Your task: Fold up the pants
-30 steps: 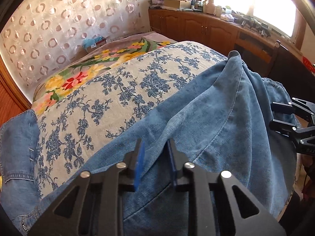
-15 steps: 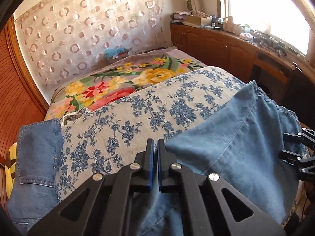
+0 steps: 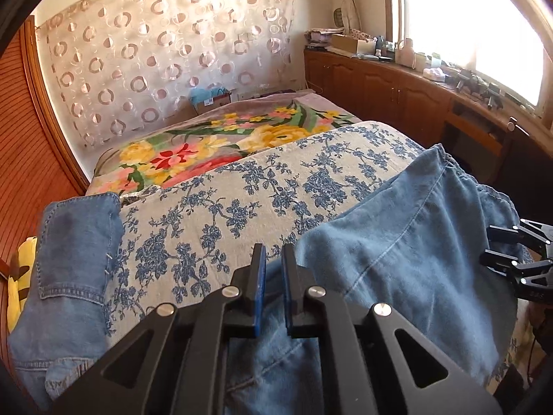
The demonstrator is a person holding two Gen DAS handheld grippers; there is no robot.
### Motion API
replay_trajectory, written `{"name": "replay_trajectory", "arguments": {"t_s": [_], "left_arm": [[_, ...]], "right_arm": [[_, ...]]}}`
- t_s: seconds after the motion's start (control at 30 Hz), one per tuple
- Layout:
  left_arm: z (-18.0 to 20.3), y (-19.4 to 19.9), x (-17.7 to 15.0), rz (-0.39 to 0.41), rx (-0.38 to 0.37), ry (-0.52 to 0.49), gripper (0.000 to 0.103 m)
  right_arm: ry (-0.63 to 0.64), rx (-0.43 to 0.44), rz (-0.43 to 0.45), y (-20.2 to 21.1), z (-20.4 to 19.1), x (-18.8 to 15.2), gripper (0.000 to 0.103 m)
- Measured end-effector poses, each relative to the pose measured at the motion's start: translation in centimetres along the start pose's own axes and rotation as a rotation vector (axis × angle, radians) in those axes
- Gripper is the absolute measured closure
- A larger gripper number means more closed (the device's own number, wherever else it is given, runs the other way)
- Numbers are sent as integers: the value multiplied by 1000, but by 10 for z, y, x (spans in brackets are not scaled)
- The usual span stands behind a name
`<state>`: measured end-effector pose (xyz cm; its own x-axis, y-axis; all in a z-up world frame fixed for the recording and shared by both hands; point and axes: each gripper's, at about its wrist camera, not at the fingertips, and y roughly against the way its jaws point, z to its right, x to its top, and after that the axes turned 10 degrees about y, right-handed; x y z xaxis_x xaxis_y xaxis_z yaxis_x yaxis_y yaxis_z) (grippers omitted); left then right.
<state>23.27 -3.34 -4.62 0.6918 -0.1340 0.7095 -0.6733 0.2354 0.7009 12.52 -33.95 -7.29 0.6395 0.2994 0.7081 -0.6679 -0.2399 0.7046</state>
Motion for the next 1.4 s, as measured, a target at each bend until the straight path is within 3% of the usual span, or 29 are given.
{"name": "replay_trajectory", "arguments": {"t_s": [0.13,0.23,0.4,0.5,0.7,0.93,1.4], "left_arm": [[1,8,-11,12,-16,4,94],[2,10,-23,8,-23,4,87],[1,21,-38,24,-31,17,58],[-1,29,-45,34,-22,7,51],[-21,53,-57,59,10,26,51],[-69,65,-68,49,127,37,51],[-99,56,-74,41,161,33,51]], "right_arm": [[-1,0,1,0,0,0,54],[0,-2,1,1,0,-1,54],[0,0,0,1,1,-1,53],[0,-2,-2,1,0,-1,53],[0,-2,-2,1,0,-2,54],[0,-3,-4,0,0,-3,53],[1,-2,-6,1,0,-2,53]]}}
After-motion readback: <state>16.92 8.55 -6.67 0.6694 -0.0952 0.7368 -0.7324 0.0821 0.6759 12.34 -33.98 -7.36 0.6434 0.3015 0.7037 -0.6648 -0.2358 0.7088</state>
